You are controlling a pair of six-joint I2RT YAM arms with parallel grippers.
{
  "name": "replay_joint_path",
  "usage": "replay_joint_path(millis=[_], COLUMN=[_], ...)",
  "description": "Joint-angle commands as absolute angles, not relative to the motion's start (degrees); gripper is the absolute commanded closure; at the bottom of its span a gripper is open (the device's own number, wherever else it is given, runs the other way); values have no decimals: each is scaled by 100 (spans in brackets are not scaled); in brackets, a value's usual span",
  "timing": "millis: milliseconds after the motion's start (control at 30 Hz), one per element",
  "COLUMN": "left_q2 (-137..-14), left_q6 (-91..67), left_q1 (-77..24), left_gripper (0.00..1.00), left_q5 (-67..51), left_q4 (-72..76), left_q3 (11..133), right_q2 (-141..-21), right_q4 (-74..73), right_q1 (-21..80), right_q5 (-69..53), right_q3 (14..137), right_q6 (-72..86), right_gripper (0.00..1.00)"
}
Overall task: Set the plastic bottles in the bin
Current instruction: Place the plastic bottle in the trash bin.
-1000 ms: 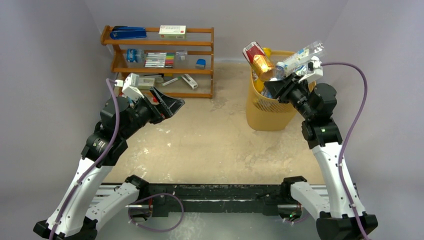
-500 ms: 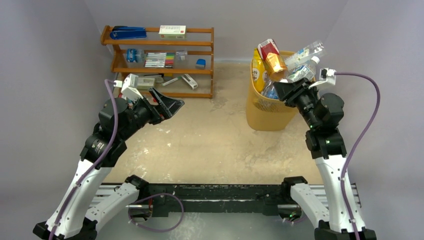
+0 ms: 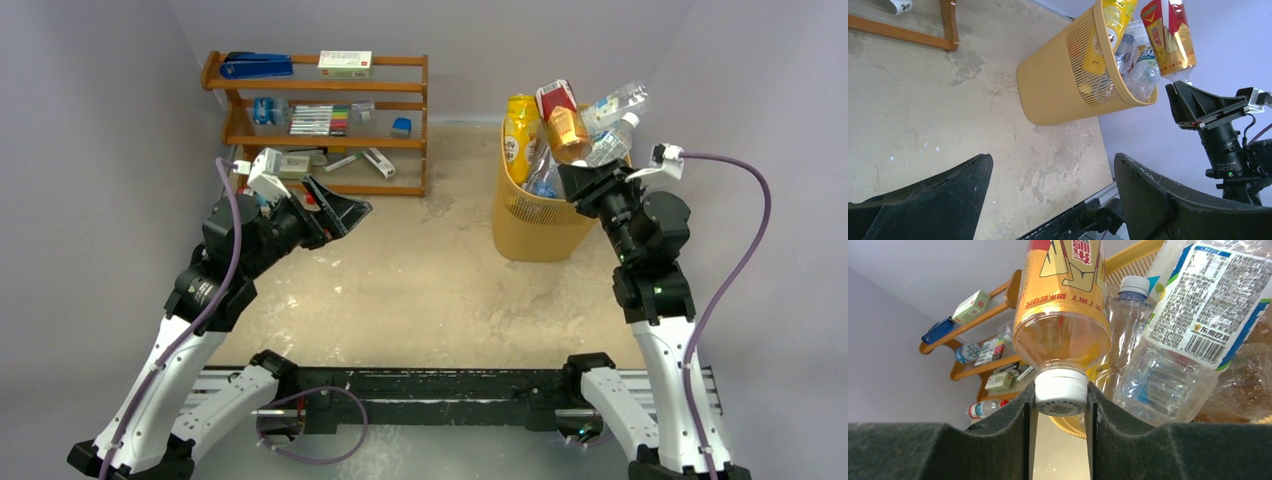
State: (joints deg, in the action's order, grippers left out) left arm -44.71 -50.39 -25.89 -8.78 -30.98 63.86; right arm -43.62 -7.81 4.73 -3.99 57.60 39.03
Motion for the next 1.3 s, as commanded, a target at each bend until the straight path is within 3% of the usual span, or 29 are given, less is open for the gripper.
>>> replay_joint_path(millis=[0, 367, 867, 1267], left_q2=[-4422, -4420, -4456, -4493], left_q6=[-5062, -5069, -5074, -5021], left_q1=[-2566, -2558, -2566, -2558], left_gripper=[8, 8, 8, 8], left_q5=[-958, -966, -958, -899], left_q4=[-2848, -2822, -2768, -2832], left_q3=[6390, 6346, 6276, 6302], right_q2=[-4592, -4685, -5020, -5088], right_q4=[-385, 5, 170, 137], right_q1=[438, 439, 440, 437], right_q5=[-547, -851, -1730, -1874], right_q3=[5689, 5318, 5498, 5811], right_q6=[4101, 4365, 4209, 4172], right_gripper=[66, 64, 40, 37])
